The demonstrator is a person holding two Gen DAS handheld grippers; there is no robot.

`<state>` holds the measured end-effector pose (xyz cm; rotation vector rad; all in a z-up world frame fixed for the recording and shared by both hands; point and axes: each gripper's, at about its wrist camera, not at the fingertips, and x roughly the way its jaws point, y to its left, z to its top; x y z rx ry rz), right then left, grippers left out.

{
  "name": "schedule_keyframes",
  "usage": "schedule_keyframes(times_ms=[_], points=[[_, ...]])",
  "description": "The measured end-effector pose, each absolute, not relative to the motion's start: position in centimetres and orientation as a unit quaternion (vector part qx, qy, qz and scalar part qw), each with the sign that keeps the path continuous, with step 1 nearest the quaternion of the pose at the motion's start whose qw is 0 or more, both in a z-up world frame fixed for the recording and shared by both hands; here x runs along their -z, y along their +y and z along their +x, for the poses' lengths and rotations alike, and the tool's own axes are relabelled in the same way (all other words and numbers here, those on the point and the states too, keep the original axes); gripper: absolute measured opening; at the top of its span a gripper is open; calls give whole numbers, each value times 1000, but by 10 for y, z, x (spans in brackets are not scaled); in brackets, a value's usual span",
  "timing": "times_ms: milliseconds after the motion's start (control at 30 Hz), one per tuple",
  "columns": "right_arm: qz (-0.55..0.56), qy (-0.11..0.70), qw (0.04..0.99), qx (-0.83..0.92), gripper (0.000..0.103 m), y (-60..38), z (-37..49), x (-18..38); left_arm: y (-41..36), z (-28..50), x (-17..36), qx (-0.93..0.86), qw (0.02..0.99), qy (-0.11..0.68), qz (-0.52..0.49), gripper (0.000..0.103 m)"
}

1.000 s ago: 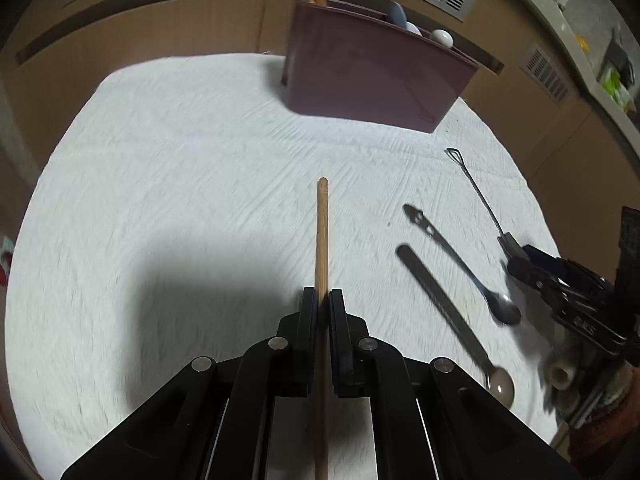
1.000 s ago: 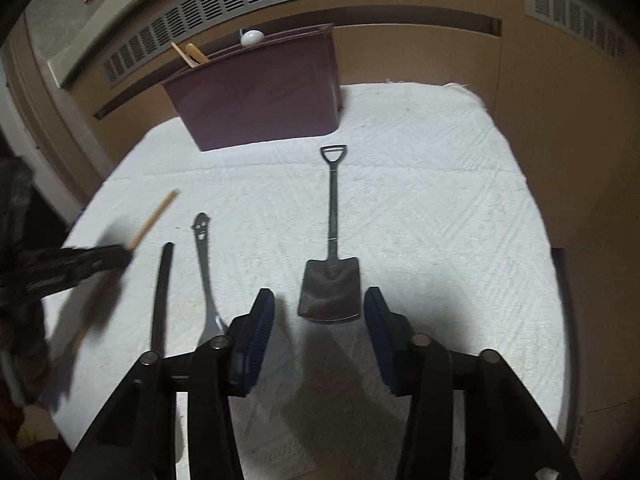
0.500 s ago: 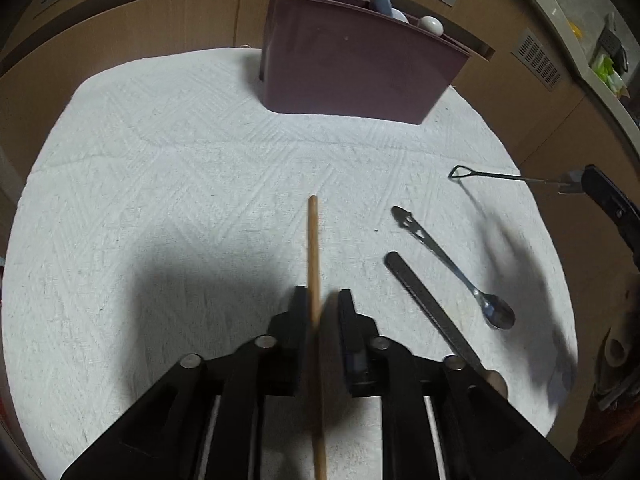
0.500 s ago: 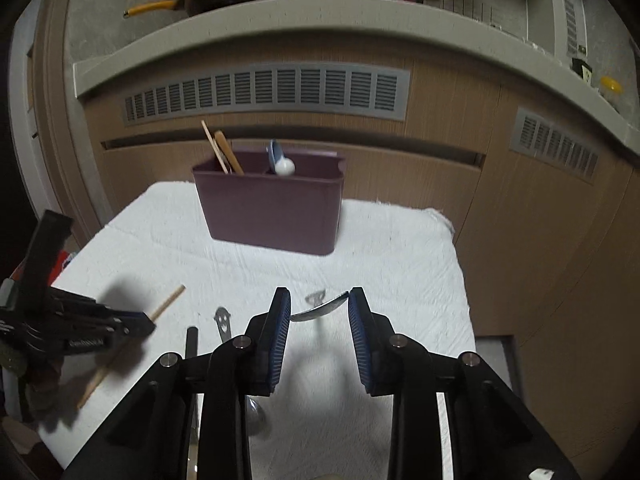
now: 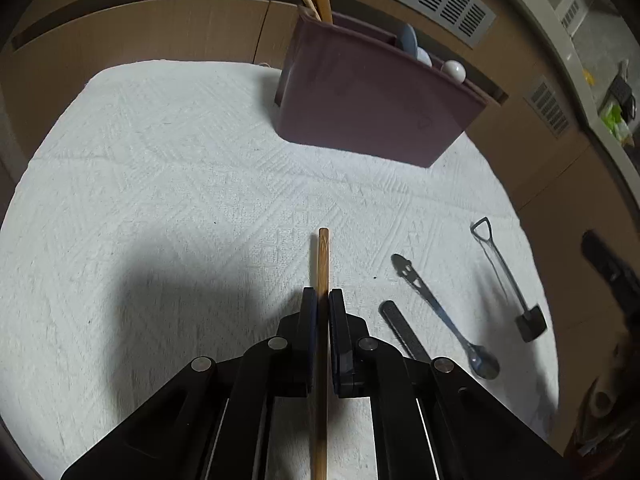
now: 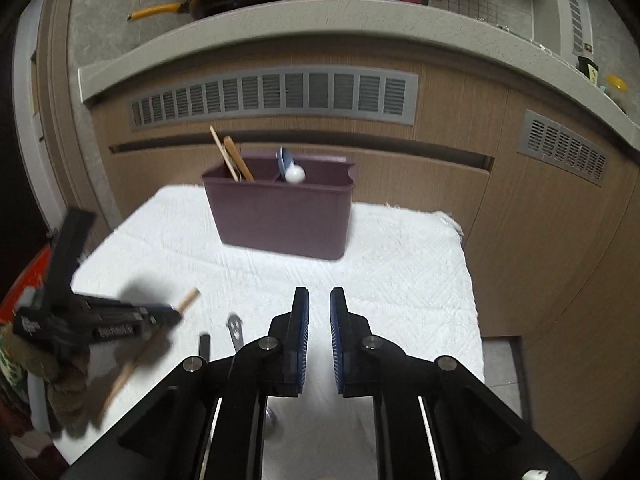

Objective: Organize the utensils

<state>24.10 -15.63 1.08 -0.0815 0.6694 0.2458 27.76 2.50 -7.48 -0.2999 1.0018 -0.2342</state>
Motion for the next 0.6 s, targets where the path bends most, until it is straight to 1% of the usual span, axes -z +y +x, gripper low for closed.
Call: schedule_keyframes(times_ms=[100, 233, 400, 467, 567, 600], points=[[-31, 350, 927, -129, 27, -167, 234, 2, 34, 269, 67, 118, 862, 463, -171, 6], [-38, 395, 908, -135, 27, -173, 220, 31, 46, 254, 59, 109, 868, 444, -192, 6], [-50, 428, 894, -125, 27, -174, 202, 66, 56, 233, 59, 85, 878, 425, -204, 6], [-60, 424, 898, -99, 27, -175, 201, 71, 58, 228, 61, 84, 876, 427, -206, 6], [-65, 390, 916, -59, 27, -186, 199, 63, 60, 222, 58, 84, 877, 425, -207, 6], [-58, 386, 919, -59, 30, -193, 199, 61, 60, 220, 56, 85, 878, 422, -209, 6]])
